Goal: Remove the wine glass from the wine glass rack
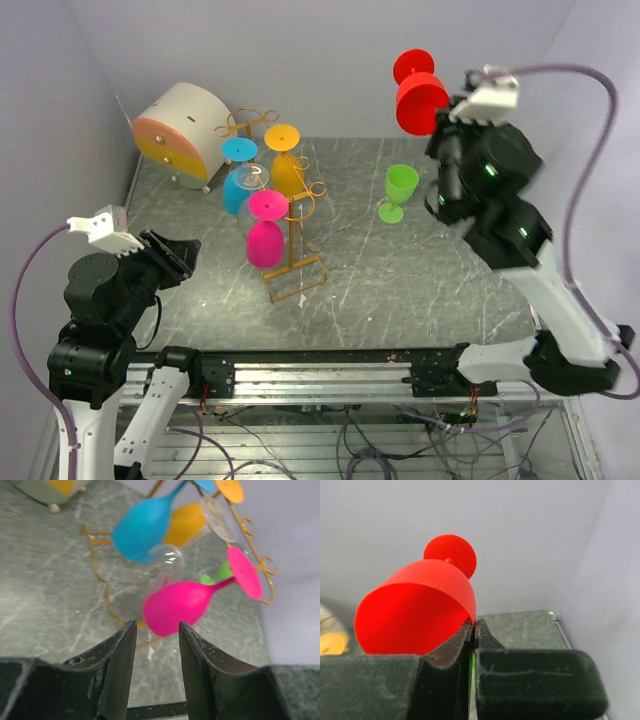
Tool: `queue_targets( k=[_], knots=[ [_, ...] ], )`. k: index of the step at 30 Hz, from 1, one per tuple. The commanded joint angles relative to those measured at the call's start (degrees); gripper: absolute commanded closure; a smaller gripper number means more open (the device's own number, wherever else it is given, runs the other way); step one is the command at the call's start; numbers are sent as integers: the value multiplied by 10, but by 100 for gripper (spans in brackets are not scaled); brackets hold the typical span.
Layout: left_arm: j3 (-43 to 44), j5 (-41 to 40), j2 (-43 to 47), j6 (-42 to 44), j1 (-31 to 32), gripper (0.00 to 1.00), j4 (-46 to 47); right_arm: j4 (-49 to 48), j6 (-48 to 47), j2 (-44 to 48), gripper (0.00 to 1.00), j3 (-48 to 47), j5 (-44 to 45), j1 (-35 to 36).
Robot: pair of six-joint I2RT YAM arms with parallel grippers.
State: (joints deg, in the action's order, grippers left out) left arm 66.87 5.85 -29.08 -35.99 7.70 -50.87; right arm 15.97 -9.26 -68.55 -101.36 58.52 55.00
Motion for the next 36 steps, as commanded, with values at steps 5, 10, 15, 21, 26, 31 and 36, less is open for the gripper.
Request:
queue_targets(
  k=[5,10,15,21,26,31,36],
  knots=[
    [-83,-159,60,39,-1,51,34,213,178,-229,100,-207,-258,-317],
    [-116,-198,77,42,-1,51,26,299,308,-355,100,-260,-495,-557],
    [-151,-184,94,34,-1,52,46,284,344,-353,100,-151,-564,-637],
    [-154,-208,91,23,-1,53,39,334,387,-343,100,-91,-571,-639],
    [-156,-203,88,22,-1,53,38,313,386,-305,100,-23,-584,-620],
    [-157,-200,88,21,0,53,35,320,385,-295,100,6,-524,-590],
    [-157,-199,85,21,2,53,35,320,383,-291,100,44,-473,-561]
  ],
)
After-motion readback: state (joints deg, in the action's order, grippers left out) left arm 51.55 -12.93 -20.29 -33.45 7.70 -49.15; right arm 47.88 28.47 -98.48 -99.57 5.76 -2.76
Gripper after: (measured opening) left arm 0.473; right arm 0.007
